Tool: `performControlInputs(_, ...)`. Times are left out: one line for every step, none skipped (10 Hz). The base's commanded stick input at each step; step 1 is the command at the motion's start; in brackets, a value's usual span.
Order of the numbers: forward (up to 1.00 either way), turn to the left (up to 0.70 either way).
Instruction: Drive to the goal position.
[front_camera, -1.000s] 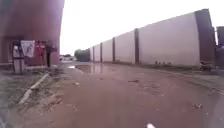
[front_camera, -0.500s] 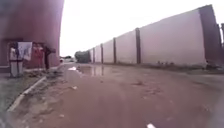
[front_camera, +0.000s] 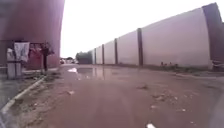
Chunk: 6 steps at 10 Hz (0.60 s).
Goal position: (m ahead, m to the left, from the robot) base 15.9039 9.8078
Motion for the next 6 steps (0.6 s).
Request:
performControlInputs(0.50, 0.50)
performControlInputs(0.50, 0.50)
performControlInputs(0.50, 0.50)
performControlInputs(0.50, 0.00)
performControlInputs(0.50, 0.00)
performControlInputs(0.50, 0.50)
